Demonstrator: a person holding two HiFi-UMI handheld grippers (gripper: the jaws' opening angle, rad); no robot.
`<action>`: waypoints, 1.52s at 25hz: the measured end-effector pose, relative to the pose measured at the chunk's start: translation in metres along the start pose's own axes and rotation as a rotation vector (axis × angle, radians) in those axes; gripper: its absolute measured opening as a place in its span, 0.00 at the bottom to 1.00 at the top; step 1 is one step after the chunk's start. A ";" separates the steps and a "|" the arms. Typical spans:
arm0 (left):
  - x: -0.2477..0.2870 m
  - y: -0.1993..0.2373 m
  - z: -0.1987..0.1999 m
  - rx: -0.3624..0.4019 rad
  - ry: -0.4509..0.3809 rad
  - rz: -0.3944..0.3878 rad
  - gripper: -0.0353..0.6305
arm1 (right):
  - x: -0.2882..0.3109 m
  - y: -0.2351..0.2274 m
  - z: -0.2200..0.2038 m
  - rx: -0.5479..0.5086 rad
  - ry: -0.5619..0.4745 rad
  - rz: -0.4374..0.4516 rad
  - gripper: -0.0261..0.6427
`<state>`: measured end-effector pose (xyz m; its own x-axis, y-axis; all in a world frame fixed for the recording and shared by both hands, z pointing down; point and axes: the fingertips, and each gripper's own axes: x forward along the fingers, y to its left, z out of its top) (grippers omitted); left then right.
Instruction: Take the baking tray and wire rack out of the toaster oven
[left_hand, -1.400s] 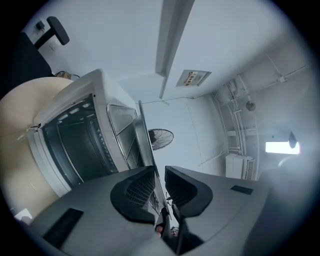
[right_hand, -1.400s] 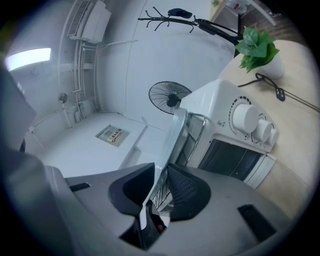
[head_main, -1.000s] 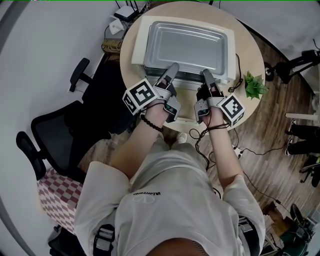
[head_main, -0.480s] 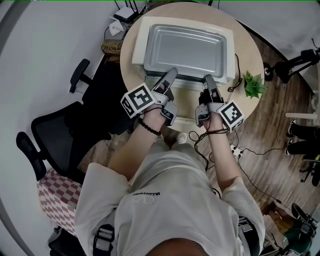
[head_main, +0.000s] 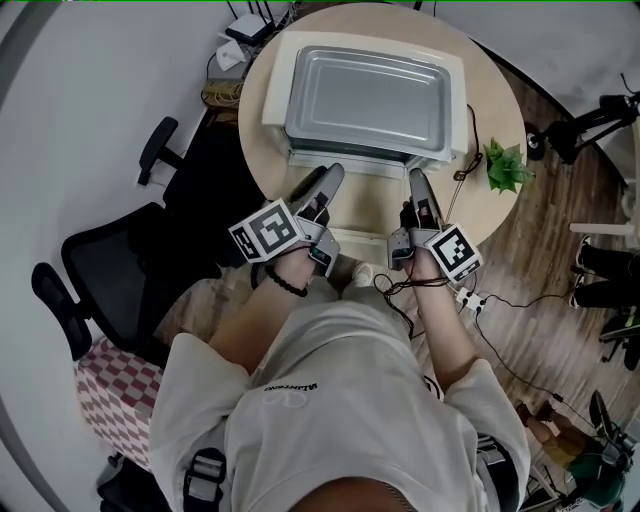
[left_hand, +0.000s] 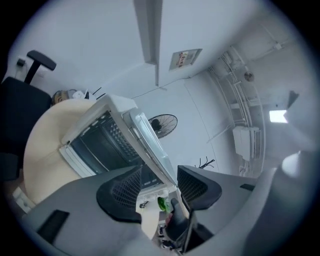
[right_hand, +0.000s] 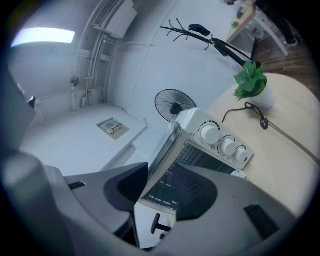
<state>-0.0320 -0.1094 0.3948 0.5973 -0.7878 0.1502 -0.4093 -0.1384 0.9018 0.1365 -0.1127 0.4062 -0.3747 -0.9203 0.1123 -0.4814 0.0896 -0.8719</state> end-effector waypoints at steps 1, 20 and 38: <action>-0.006 0.002 0.000 0.068 -0.007 0.010 0.39 | -0.007 -0.001 0.000 -0.049 -0.004 -0.004 0.28; -0.070 -0.062 0.058 1.128 -0.200 -0.047 0.06 | -0.079 0.074 0.067 -0.943 -0.172 -0.028 0.04; -0.124 -0.035 0.070 1.049 -0.304 0.022 0.06 | -0.147 0.058 0.116 -1.096 -0.239 -0.230 0.04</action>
<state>-0.1405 -0.0490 0.3164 0.4462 -0.8918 -0.0740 -0.8883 -0.4515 0.0845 0.2557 -0.0164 0.2834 -0.0850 -0.9962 0.0196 -0.9948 0.0860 0.0552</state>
